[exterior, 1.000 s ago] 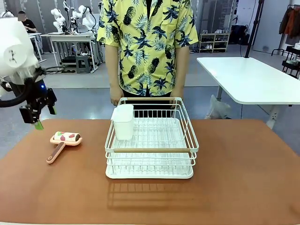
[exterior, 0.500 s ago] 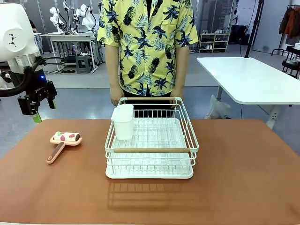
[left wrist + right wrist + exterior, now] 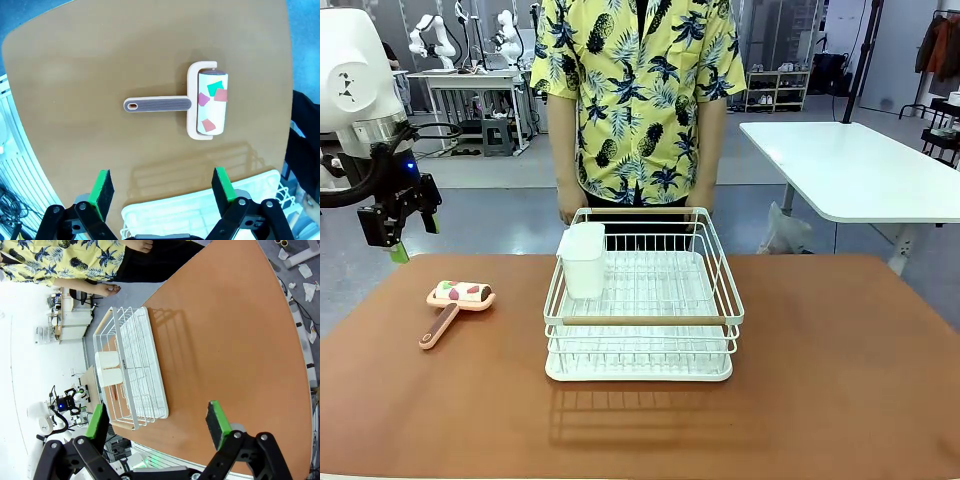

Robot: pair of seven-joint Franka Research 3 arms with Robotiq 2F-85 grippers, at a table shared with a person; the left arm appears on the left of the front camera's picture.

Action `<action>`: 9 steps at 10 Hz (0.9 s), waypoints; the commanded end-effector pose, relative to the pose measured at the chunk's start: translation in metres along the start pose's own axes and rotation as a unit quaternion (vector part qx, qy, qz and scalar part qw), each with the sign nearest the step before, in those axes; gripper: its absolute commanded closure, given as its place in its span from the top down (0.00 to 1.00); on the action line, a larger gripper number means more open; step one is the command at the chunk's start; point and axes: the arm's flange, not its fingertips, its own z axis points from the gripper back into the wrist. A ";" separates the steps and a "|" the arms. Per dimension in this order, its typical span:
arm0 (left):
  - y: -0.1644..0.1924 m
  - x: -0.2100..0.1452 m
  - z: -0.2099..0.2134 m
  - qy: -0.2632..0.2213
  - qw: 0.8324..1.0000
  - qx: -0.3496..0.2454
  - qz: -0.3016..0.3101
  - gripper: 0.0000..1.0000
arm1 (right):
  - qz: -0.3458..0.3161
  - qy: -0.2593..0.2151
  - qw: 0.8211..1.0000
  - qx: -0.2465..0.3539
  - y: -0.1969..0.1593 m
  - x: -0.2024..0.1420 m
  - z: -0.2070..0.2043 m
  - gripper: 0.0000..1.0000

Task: Clean the table.
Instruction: Place the Lint Roller down when the Dish drying rack is positioned in the middle of the table.

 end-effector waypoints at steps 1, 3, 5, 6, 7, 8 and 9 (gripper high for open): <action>0.003 0.000 0.000 0.000 1.000 -0.001 0.001 1.00 | 0.001 -0.001 1.000 0.008 0.002 -0.001 0.001 1.00; 0.003 0.000 0.000 0.000 1.000 -0.001 0.001 1.00 | 0.001 -0.001 1.000 0.008 0.002 -0.001 0.001 1.00; 0.003 0.000 0.000 0.000 1.000 -0.001 0.001 1.00 | 0.001 -0.001 1.000 0.008 0.002 -0.001 0.001 1.00; 0.003 0.000 0.000 0.000 1.000 -0.001 0.001 1.00 | 0.001 -0.001 1.000 0.008 0.002 -0.001 0.001 1.00; 0.003 0.000 0.000 0.000 1.000 -0.001 0.001 1.00 | 0.001 -0.001 1.000 0.008 0.002 -0.001 0.001 1.00; 0.003 0.000 0.000 0.000 1.000 -0.001 0.001 1.00 | 0.001 -0.001 1.000 0.008 0.002 -0.001 0.001 1.00; 0.003 0.000 0.000 0.000 1.000 -0.001 0.001 1.00 | 0.001 -0.001 1.000 0.008 0.002 -0.001 0.001 1.00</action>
